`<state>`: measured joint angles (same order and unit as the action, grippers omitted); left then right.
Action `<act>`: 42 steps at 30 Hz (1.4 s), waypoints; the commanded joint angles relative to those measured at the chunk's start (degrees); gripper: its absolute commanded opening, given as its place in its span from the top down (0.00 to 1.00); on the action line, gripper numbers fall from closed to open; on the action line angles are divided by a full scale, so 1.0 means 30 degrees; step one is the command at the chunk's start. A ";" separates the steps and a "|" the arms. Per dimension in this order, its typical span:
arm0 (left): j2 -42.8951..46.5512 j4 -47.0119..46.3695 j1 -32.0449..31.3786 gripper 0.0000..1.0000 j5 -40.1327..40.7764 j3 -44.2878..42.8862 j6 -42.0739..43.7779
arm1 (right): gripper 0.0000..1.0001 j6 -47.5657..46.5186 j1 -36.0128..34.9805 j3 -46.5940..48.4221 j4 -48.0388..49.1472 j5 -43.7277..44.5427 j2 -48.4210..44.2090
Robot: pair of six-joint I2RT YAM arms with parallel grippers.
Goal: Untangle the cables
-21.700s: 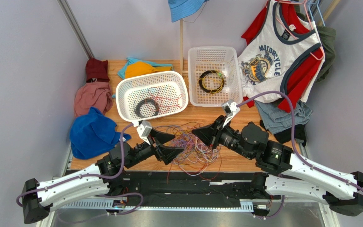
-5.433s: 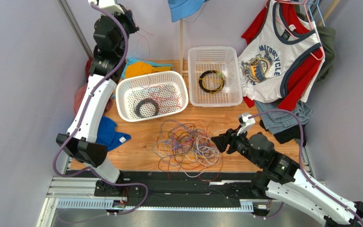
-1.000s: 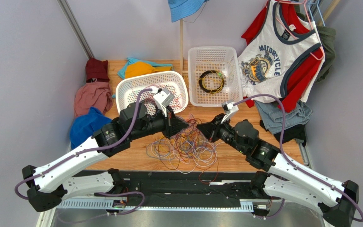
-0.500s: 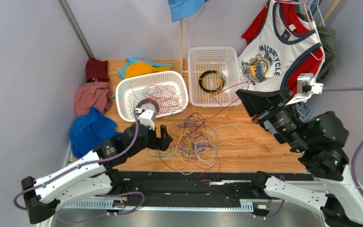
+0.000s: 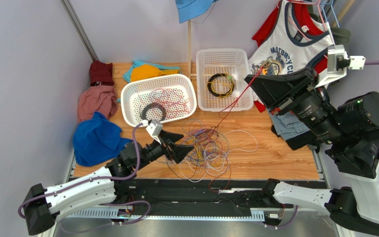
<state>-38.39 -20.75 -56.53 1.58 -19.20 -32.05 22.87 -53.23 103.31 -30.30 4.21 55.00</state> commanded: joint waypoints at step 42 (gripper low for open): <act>-0.8737 -0.9372 -0.1956 0.76 -0.4631 -0.2975 0.7638 | 1.00 0.2339 -0.0068 -0.2648 -0.0035 -0.2517 -0.0492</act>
<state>-65.21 -46.02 -62.17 -12.45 -25.71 -10.26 30.20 -53.23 95.48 -31.44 -3.09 54.78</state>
